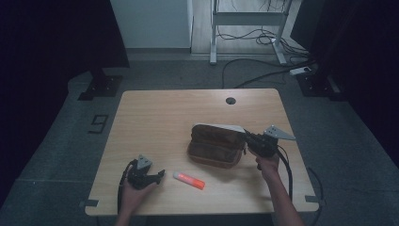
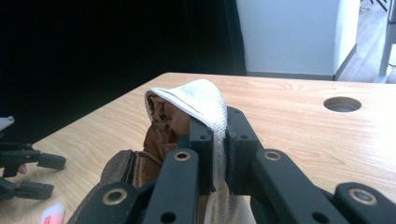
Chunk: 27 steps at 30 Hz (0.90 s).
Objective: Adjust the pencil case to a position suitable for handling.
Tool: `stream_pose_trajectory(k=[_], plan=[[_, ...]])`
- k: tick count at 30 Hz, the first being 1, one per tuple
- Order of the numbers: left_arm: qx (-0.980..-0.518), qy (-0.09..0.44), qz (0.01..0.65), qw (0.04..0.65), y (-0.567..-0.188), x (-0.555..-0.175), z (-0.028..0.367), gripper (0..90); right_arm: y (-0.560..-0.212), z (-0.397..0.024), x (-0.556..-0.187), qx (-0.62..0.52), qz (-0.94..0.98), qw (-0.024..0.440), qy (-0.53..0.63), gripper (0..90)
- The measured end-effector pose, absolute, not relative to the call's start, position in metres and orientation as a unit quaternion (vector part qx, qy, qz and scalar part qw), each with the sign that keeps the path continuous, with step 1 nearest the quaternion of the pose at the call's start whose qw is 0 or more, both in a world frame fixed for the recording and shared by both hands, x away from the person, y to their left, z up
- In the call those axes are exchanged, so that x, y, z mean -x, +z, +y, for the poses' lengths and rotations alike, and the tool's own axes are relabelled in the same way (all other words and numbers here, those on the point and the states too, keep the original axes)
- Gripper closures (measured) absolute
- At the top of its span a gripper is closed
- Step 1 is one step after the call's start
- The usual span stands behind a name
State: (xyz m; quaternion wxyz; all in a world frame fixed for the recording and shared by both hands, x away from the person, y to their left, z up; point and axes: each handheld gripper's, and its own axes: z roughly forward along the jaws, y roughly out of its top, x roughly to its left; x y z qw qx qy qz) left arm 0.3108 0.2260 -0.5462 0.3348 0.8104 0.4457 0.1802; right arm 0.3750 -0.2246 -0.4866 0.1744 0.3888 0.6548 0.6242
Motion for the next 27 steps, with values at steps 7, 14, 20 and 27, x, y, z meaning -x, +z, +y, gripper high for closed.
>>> stream_pose_trajectory(k=[7, 14, 20, 27], plan=[[-0.810, 0.180, 0.446, 0.335, -0.546, -0.311, 0.226, 28.9, -0.494, -0.227, -0.373, -0.399, 0.668, 0.197, 0.597, 80.7], [-0.810, 0.180, 0.446, 0.335, -0.546, -0.311, 0.226, 28.9, -0.502, -0.226, -0.370, -0.402, 0.701, 0.229, 0.543, 74.2], [-0.810, 0.180, 0.446, 0.335, -0.546, -0.311, 0.226, 28.9, -0.511, -0.225, -0.372, -0.415, 0.730, 0.242, 0.487, 72.5], [-0.810, 0.180, 0.446, 0.335, -0.546, -0.311, 0.226, 28.9, -0.511, -0.225, -0.372, -0.416, 0.735, 0.246, 0.476, 64.1]])
